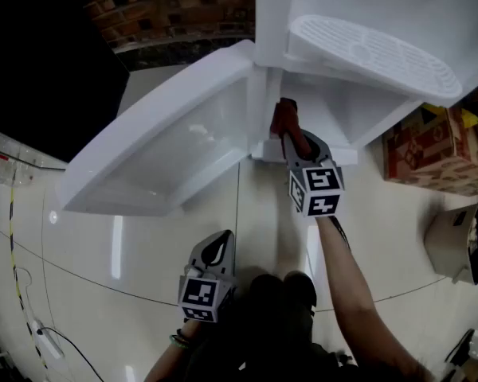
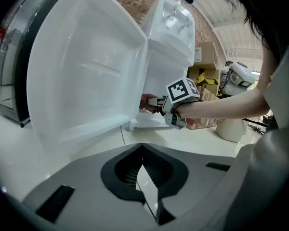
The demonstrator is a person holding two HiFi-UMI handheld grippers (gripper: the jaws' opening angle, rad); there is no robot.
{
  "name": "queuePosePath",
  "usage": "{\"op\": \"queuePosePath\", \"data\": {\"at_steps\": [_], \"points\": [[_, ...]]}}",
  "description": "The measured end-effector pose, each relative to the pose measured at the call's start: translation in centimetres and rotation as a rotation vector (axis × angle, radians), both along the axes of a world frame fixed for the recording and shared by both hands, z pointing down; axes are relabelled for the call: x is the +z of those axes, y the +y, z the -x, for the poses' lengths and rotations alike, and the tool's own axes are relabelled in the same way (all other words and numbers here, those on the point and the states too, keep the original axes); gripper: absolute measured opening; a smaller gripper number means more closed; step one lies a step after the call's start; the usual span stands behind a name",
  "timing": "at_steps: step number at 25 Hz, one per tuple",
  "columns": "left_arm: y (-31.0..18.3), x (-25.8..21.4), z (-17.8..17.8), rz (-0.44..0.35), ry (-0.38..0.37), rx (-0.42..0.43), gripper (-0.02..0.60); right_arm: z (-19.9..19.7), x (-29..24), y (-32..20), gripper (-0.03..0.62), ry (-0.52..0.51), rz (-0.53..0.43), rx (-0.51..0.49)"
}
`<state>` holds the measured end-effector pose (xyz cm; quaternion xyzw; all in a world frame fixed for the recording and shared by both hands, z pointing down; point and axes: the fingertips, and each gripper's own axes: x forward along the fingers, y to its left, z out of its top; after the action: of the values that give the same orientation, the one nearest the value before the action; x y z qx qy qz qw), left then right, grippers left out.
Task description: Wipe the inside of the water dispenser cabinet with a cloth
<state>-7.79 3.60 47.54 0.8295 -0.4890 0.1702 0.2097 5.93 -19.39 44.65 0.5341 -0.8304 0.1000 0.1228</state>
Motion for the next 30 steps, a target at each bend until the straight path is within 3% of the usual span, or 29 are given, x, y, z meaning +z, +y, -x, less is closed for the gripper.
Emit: {"op": "queuePosePath", "data": {"at_steps": [6, 14, 21, 25, 30], "points": [[0.3, -0.3, -0.7, -0.010, 0.001, 0.006, -0.021, -1.3, 2.6, 0.5, 0.072, 0.124, 0.058, -0.017], [0.1, -0.4, -0.5, -0.012, 0.007, 0.000, -0.021, -11.6, 3.2, 1.0, 0.072, 0.165, 0.109, 0.207], [0.1, -0.6, -0.6, -0.018, 0.009, 0.005, -0.021, -14.3, 3.7, 1.8, 0.072, 0.218, 0.130, 0.252], [0.1, -0.7, -0.3, -0.021, 0.010, 0.001, -0.021, -13.0, 1.8, 1.3, 0.072, 0.169, 0.094, 0.235], [0.2, -0.8, -0.1, -0.015, 0.014, -0.010, -0.021, -5.6, -1.3, -3.1, 0.072, 0.069, 0.022, 0.083]]}}
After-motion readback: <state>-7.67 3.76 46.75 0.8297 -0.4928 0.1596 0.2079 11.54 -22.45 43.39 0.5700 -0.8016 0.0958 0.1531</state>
